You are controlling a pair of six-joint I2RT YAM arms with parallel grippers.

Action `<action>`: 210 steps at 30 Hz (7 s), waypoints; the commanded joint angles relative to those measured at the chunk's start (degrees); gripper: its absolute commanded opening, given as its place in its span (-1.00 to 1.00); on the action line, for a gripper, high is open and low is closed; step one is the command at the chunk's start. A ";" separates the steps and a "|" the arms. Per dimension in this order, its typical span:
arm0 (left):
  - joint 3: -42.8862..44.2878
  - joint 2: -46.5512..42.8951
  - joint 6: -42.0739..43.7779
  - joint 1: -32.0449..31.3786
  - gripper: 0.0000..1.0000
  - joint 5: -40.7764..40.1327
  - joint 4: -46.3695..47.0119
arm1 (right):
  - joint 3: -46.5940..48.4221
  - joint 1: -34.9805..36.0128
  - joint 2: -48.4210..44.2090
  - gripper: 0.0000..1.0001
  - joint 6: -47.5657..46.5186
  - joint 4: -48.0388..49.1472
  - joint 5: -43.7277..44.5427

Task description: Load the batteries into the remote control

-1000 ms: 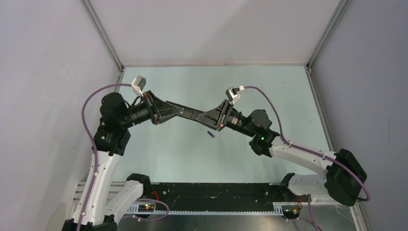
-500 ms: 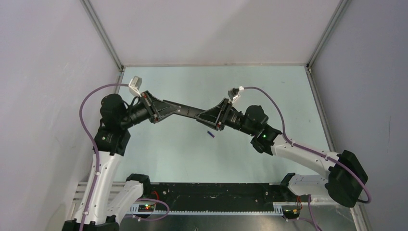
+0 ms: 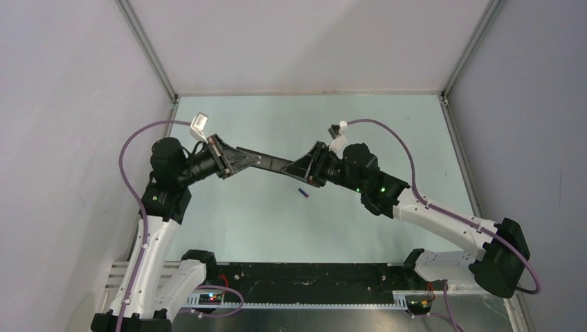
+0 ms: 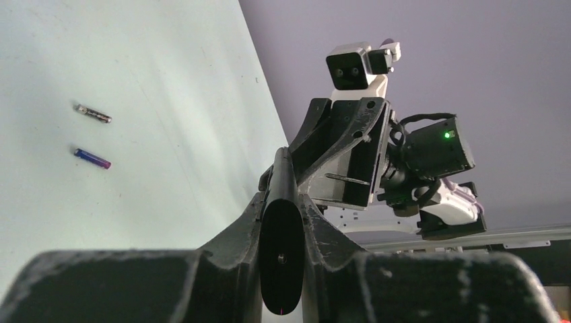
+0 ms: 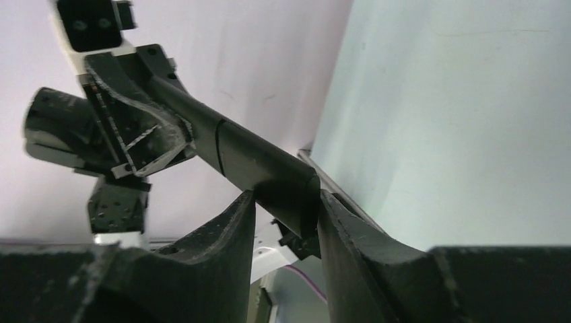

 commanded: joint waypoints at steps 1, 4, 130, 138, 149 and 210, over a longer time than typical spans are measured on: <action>-0.44 -0.17 4.41 0.06 -1.00 2.69 3.28 | 4.31 0.39 2.30 -0.14 -5.86 -12.59 7.48; -1.22 0.63 5.26 0.10 -1.00 2.91 3.24 | 5.40 0.94 3.42 -0.09 -6.75 -15.55 9.22; -8.40 -1.93 42.38 -9.91 -1.00 -3.22 -2.45 | 6.34 -0.97 3.10 0.34 -43.00 -17.39 1.55; -5.19 -0.45 40.58 -10.14 -1.00 14.92 -2.39 | 6.30 -3.23 -4.62 0.78 -49.85 -17.86 -25.24; -1.44 -1.97 38.89 -12.01 -1.00 22.18 -2.33 | 13.58 2.39 2.53 0.75 -52.22 -21.79 -32.02; -1.68 -4.79 15.53 -11.59 -1.00 -3.76 10.40 | 15.48 -0.27 10.05 0.56 -23.06 -5.33 -24.23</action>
